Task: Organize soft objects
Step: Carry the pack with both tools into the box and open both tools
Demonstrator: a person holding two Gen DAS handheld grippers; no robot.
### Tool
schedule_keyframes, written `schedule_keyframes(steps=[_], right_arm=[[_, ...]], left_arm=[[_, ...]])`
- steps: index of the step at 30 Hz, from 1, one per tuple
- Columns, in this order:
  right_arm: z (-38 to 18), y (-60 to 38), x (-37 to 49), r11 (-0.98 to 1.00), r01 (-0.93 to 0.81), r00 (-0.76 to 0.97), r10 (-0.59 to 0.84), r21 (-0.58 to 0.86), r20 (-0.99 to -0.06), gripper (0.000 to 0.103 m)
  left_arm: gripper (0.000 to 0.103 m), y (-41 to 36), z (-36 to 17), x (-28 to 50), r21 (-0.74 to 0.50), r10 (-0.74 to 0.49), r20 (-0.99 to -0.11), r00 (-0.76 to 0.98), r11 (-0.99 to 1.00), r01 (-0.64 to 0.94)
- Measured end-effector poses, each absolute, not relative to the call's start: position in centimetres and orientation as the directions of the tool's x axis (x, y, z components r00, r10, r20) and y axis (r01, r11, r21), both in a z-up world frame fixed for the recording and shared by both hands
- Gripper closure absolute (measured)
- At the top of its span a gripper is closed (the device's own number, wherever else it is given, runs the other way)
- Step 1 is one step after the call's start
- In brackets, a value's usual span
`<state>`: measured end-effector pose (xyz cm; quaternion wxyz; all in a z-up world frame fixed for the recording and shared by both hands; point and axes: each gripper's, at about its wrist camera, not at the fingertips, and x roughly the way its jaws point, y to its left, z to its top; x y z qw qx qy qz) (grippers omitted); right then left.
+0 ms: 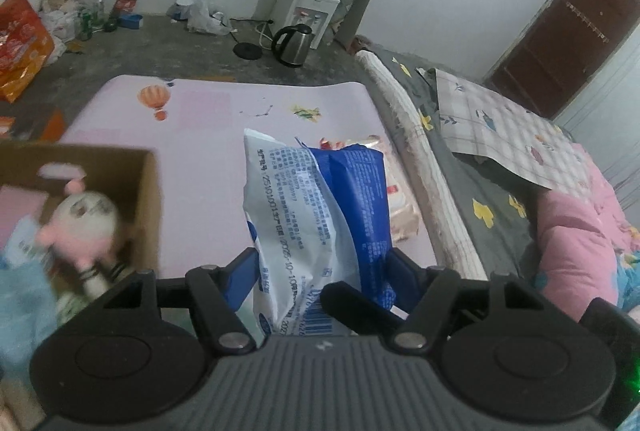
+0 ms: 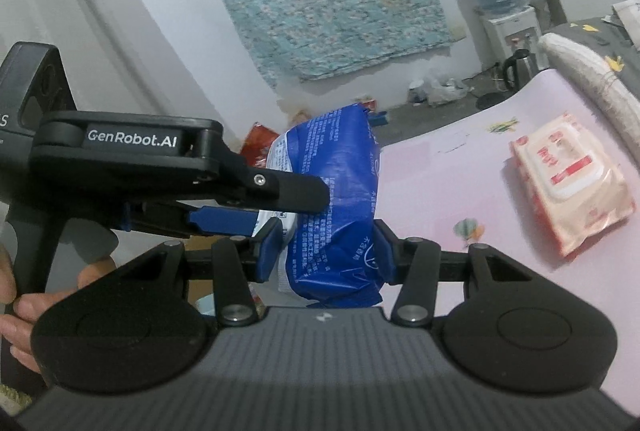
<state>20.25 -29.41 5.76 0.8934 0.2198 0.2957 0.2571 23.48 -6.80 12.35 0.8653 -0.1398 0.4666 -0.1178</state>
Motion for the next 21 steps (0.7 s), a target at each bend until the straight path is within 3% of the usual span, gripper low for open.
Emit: schedule_keyframes(steps=[9,21], right_arm=[[6.2,-22.1,12.6,0.716,-0.394,0.617,0.671,0.576,-0.412,0.056],[2.4,-10.8,7.6,0.695,-0.403,0.464,0.716,0.595,-0.522,0.056]], left_arm=[[0.034,0.2,11.9,14.4,-0.371,-0.302,-0.763,0.571,0.929,-0.006],[0.033,10.1,5.6,9.2,-0.422,-0.281,-0.803,0.526,0.891,-0.169]])
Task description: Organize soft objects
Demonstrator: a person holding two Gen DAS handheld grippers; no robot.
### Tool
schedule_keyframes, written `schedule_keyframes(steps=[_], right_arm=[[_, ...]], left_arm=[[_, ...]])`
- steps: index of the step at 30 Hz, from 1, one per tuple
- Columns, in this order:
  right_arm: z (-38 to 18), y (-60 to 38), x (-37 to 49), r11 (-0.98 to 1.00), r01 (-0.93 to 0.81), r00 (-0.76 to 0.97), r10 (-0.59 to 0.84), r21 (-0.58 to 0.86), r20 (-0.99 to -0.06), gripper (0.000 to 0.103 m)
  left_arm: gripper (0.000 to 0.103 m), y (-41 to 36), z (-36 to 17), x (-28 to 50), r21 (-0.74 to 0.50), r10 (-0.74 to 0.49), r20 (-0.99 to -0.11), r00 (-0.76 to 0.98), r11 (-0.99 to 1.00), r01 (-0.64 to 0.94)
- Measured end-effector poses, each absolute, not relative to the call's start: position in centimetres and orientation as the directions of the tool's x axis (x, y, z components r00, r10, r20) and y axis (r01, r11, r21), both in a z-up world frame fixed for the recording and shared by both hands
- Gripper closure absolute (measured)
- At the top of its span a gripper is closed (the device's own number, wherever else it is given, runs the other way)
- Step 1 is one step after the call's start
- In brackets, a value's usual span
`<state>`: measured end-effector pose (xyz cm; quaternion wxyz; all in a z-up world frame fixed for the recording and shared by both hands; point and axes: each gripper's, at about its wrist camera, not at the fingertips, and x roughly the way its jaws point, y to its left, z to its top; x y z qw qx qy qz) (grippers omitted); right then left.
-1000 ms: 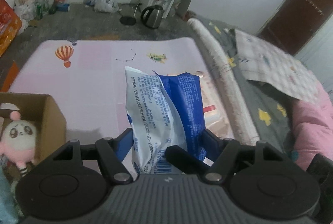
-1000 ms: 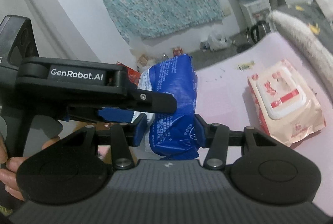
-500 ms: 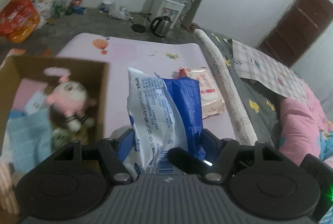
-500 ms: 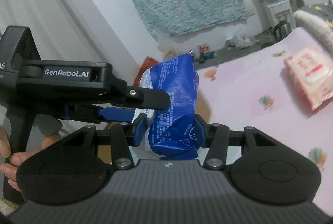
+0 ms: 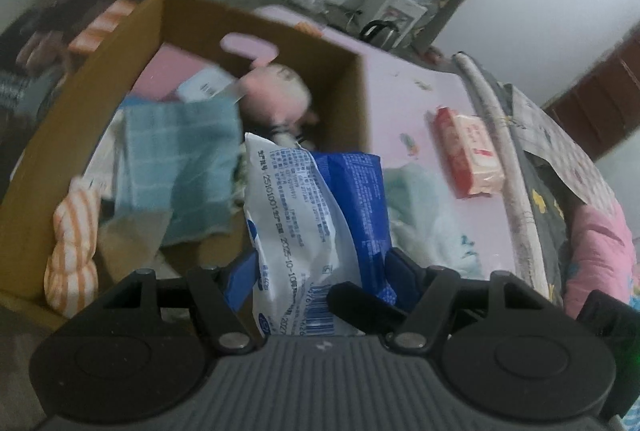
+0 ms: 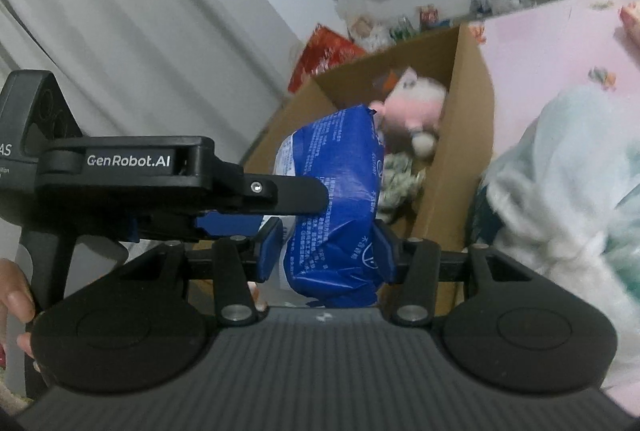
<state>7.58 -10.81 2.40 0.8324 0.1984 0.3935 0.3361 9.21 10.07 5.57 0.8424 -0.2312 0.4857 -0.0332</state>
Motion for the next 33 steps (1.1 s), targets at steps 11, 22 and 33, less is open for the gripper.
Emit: schedule_keyframes(steps=[11,22,33], right_arm=[[1.8,-7.3,8.0,0.794,-0.431,0.505,0.606,0.429,-0.614,0.038],[4.5,-9.3,6.8,0.783,-0.48,0.578,0.621,0.395,-0.53,0.025],[5.7,-15.1,4.0,0.844,-0.358,0.709,0.524,0.398,-0.472,0.016]], left_arm=[[0.018,13.0,0.3,10.0,-0.49,-0.372,-0.799,0.472,0.858,-0.154],[0.012,13.5,2.4,8.0,-0.512,-0.376,-0.734,0.565,0.853,-0.098],[0.0,12.4,7.9,0.8,-0.358,-0.149,-0.569,0.809,0.93,-0.08]])
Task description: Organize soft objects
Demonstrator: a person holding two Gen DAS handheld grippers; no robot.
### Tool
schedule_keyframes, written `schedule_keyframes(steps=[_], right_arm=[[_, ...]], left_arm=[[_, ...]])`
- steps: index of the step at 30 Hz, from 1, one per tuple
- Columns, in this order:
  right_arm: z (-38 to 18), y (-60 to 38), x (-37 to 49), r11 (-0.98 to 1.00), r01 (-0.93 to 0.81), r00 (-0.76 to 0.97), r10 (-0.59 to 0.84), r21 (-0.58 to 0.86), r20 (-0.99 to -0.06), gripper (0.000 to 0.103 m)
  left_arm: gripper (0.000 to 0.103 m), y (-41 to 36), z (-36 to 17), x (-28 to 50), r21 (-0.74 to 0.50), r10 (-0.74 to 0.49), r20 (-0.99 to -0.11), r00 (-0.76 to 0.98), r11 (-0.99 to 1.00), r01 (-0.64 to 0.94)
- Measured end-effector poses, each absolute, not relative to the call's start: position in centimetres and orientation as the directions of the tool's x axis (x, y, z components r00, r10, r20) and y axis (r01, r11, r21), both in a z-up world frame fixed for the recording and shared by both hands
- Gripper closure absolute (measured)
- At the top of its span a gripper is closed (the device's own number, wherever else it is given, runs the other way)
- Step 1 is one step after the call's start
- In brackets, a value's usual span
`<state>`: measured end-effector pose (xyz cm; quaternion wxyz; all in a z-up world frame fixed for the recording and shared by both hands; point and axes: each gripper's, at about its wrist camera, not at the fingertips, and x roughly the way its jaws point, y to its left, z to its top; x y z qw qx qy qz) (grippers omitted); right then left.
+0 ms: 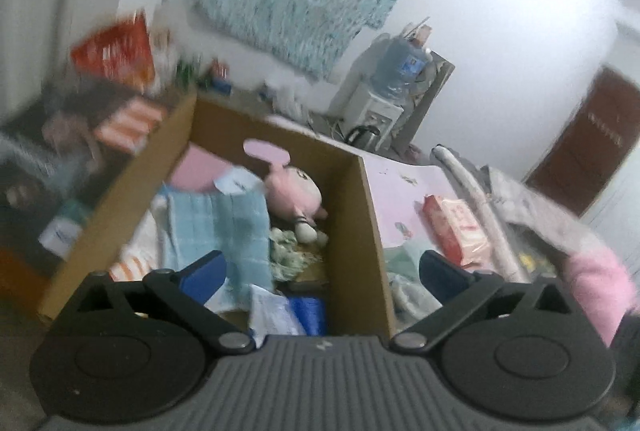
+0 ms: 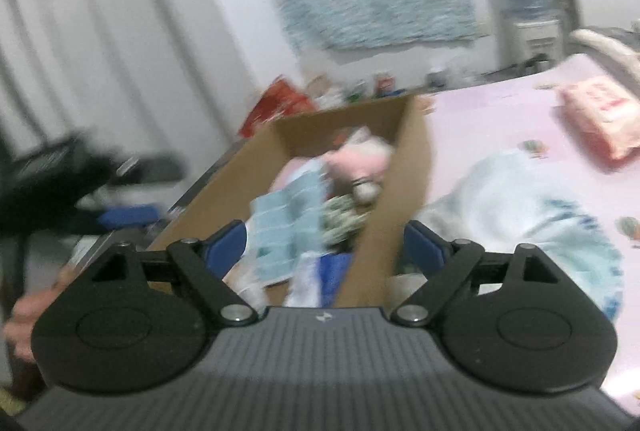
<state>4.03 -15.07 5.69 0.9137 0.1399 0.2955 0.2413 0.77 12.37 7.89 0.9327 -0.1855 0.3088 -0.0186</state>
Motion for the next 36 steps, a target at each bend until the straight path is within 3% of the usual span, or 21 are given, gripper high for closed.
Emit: schedule_keyframes(steps=[4,7,13,16,24,27,29,32,36], right_arm=[[5.6,-18.1,3.7,0.918,-0.205,0.803,0.356,0.34,-0.478,0.003],[4.9,-19.5,3.3,0.961,-0.09,0.834,0.216,0.262,-0.508,0.001],[2.8,-21.1,2.3,0.982,0.038,0.825,0.073,0.184,-0.56,0.001],[1.6,-21.3,2.4,0.98,0.057,0.811,0.065,0.189,-0.581,0.001],[-0.9,-18.9,2.2,0.952,-0.116,0.734,0.274,0.282,-0.621,0.003],[-2.2,-17.8,3.2,0.948,-0.139,0.698,0.298,0.285,-0.651,0.021],[-3.6,-17.4,5.0,0.946,-0.118,0.664,0.301,0.301,-0.685,0.039],[-5.1,-17.1,7.1,0.939,-0.09,0.639,0.311,0.332,-0.704,0.049],[-5.8,-16.8,9.2,0.932,-0.075,0.637,0.318,0.353,-0.702,0.049]], left_arm=[[0.0,10.1,7.8,0.0,-0.224,-0.076,-0.595,0.8,0.972,-0.074],[0.0,8.8,7.0,-0.3,-0.168,-0.047,-0.621,0.783,0.983,-0.075],[0.0,6.9,5.6,-1.6,-0.116,-0.051,-0.643,0.764,0.993,-0.032],[0.0,6.0,5.1,-2.4,-0.075,-0.021,-0.646,0.763,0.997,-0.036],[0.0,6.4,3.9,-3.5,-0.042,0.032,-0.66,0.75,0.996,-0.079],[0.0,7.2,3.7,-3.6,-0.054,0.039,-0.653,0.756,0.994,-0.098],[0.0,7.6,3.6,-3.5,-0.075,0.026,-0.654,0.756,0.992,-0.098],[0.0,8.0,3.4,-3.0,-0.087,0.012,-0.668,0.744,0.992,-0.095],[0.0,8.0,3.1,-2.4,-0.065,0.03,-0.676,0.736,0.993,-0.1]])
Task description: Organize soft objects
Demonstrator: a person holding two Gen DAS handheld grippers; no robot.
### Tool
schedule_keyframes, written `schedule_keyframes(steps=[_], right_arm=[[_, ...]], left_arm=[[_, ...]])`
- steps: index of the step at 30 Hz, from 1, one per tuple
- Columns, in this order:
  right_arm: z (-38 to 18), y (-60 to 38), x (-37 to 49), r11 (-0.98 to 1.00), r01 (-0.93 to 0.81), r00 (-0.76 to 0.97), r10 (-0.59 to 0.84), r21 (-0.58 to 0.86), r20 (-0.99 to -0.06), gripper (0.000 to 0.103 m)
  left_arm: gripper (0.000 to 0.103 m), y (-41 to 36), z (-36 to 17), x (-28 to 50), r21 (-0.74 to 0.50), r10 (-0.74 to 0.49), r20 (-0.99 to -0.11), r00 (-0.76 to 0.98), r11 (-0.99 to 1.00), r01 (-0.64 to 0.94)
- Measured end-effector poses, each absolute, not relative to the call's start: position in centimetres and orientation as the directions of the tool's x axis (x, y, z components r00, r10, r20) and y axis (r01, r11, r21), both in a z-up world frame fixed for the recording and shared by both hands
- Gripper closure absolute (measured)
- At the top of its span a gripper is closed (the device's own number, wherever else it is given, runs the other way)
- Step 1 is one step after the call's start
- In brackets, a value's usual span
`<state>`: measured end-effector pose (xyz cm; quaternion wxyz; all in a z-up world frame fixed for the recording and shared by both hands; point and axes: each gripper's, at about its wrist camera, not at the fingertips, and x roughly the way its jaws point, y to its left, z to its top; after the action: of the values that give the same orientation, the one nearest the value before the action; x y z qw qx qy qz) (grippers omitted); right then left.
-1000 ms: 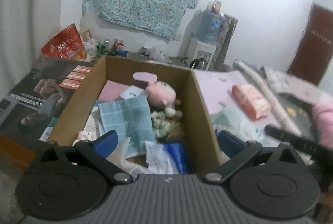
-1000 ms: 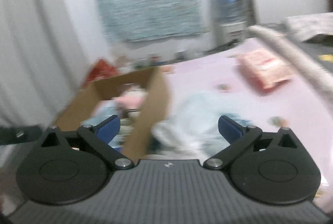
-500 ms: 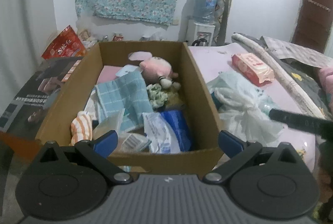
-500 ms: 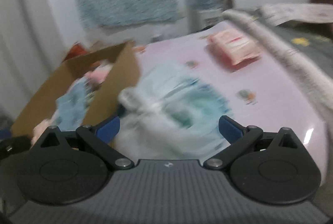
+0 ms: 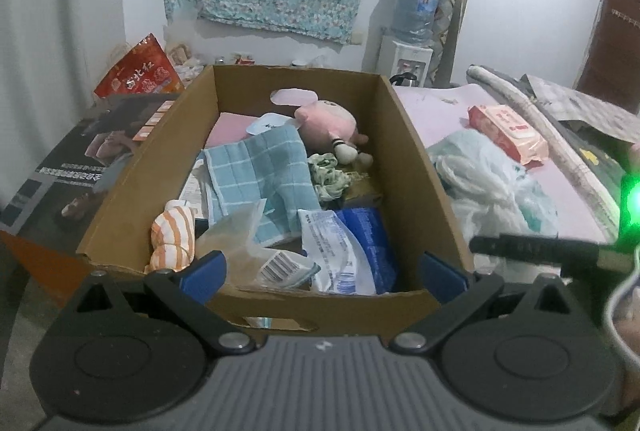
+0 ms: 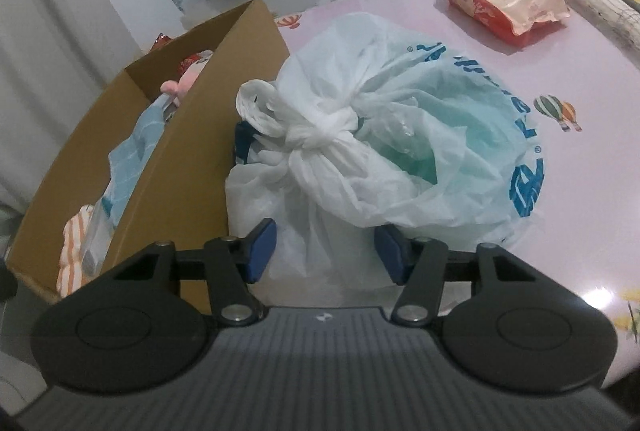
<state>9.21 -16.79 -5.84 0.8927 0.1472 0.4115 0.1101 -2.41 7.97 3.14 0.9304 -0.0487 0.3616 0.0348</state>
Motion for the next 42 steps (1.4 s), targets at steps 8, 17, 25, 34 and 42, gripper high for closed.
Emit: schedule_keyframes(steps=[8,17,25,34,42], right_arm=[[-6.0,-16.5,12.2,0.927,-0.074,0.653,0.324,0.369,-0.685,0.048],[-3.4,-18.9,8.6,0.898,-0.073,0.685,0.361,0.434,-0.633,0.019],[0.4,-20.7,4.7,0.955,0.042,0.772,0.156,0.294,-0.616,0.001],[1.9,-20.4,1.8,0.976,0.069,0.791,0.074,0.209,-0.607,0.001],[3.1,-18.3,-1.3,0.997,0.048,0.847,-0.008,0.062,-0.532,0.001]], left_arm=[[0.0,7.9,2.8,-1.6,-0.065,0.019,-0.686,0.728,0.994,-0.088],[0.0,7.4,3.5,-1.8,-0.058,0.029,-0.658,0.752,0.994,-0.089],[0.0,5.0,4.3,-2.2,0.03,0.046,-0.634,0.772,0.999,-0.036],[0.0,4.3,3.7,-1.6,0.1,0.129,-0.665,0.736,0.992,-0.083],[0.0,5.8,3.4,-1.8,0.034,0.107,-0.684,0.722,0.993,-0.115]])
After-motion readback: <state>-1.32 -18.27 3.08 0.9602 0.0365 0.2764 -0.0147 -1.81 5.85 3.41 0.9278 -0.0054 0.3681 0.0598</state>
